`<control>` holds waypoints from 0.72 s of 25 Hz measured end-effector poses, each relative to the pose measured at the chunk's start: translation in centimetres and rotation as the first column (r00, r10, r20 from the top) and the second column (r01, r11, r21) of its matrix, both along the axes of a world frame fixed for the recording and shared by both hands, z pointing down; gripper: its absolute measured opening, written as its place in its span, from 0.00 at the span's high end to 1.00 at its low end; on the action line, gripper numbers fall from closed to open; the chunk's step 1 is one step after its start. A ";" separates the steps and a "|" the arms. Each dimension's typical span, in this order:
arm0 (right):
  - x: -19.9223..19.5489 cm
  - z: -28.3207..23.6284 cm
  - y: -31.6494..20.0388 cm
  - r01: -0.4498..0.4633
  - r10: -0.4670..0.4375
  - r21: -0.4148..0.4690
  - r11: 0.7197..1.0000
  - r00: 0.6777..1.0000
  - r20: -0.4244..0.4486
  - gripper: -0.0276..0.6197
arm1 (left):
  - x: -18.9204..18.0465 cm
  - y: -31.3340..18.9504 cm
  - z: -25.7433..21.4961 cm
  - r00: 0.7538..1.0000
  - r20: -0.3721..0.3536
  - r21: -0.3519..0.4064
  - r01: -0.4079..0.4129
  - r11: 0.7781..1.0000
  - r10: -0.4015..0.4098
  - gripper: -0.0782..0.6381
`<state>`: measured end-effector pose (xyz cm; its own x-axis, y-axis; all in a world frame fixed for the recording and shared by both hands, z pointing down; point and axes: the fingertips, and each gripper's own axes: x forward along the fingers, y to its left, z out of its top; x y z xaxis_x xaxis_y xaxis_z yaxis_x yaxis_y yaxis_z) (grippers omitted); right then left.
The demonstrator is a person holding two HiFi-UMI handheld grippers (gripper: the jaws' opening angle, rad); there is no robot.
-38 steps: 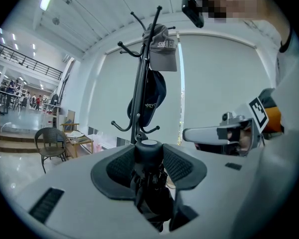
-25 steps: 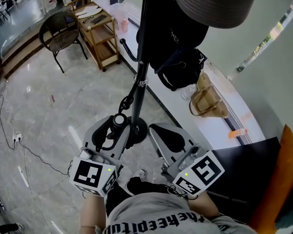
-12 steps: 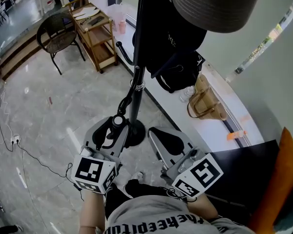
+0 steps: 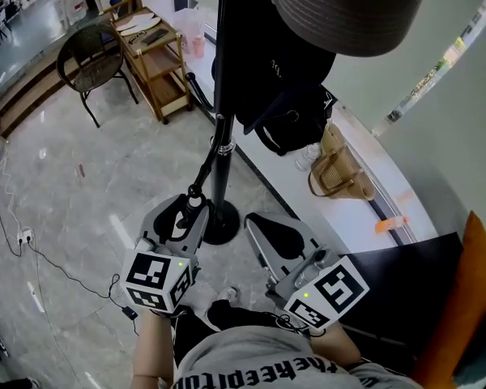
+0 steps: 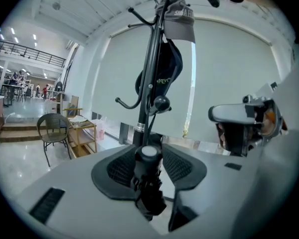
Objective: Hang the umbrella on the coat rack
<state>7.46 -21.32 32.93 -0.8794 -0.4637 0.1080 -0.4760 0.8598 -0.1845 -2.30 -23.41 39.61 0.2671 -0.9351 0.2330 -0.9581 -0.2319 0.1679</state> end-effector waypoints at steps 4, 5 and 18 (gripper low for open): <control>-0.1 -0.2 -0.2 -0.003 0.003 0.000 1.000 1.000 0.006 0.94 | -2.3 -0.3 -3.5 0.998 0.017 0.151 0.063 0.987 -0.066 0.82; -0.1 -0.2 -0.2 -0.002 0.002 -0.001 1.000 1.000 0.006 0.94 | -2.5 -0.3 -3.3 0.997 0.037 0.142 0.056 0.988 -0.062 0.82; -1.4 -0.3 0.4 0.013 -0.013 -0.001 1.000 1.000 0.013 0.94 | -1.5 0.8 -2.9 0.998 0.064 0.109 -0.017 0.994 0.010 0.86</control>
